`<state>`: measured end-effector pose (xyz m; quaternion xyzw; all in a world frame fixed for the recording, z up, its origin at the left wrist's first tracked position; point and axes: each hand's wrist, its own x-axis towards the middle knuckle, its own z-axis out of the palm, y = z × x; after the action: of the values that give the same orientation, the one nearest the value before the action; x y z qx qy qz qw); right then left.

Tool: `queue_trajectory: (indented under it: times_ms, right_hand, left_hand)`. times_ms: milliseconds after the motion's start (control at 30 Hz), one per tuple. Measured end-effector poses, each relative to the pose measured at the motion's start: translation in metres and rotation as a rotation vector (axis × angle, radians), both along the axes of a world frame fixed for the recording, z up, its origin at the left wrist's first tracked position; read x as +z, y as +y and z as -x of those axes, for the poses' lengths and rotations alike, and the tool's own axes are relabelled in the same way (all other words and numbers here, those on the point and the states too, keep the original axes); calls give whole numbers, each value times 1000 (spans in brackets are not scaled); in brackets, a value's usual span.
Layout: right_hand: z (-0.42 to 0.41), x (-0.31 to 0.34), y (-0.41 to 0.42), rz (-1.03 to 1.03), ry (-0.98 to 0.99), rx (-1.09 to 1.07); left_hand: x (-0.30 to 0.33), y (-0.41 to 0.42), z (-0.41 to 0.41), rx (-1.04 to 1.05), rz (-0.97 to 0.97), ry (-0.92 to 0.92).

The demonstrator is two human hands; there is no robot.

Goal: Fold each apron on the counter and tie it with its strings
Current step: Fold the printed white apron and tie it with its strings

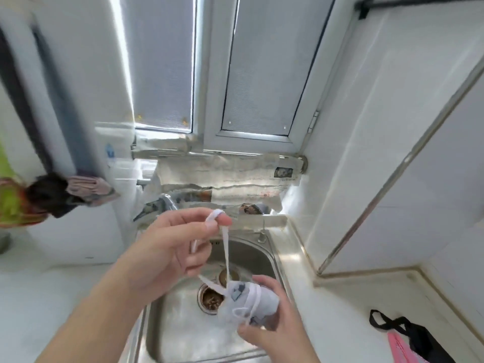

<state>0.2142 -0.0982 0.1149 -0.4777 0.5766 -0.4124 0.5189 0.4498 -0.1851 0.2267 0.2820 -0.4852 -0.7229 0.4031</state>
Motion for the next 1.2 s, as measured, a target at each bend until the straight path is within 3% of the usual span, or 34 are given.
queue_trajectory:
  times_ms: [133, 233, 300, 400, 667, 833, 967, 1100, 1200]
  right_hand:
    - [-86, 29, -26, 101, 190, 206]
    - [-140, 78, -54, 298, 95, 292]
    - [-177, 118, -78, 365, 17, 328]
    - [-218, 167, -110, 374, 94, 324]
    - [-309, 211, -163, 445, 229, 364]
    - [-364, 241, -186, 524, 249, 331]
    - [-410, 269, -220, 740, 381, 191]
    - [-446, 295, -245, 941, 582, 74]
    - [-465, 301, -261, 1136, 843, 20]
  left_hand:
    - [38, -12, -62, -86, 138, -254]
    - [56, -21, -93, -135, 219, -409]
    - [67, -27, -121, -73, 264, -509]
    - [83, -37, -165, 108, 332, -605]
    - [102, -62, -295, 542, 554, -965]
    - [118, -90, -330, 960, 686, -938]
    - [150, -109, -347, 1279, 803, -893]
    - [175, -134, -368, 1410, 846, -928]
    - [181, -153, -379, 1434, 808, -979]
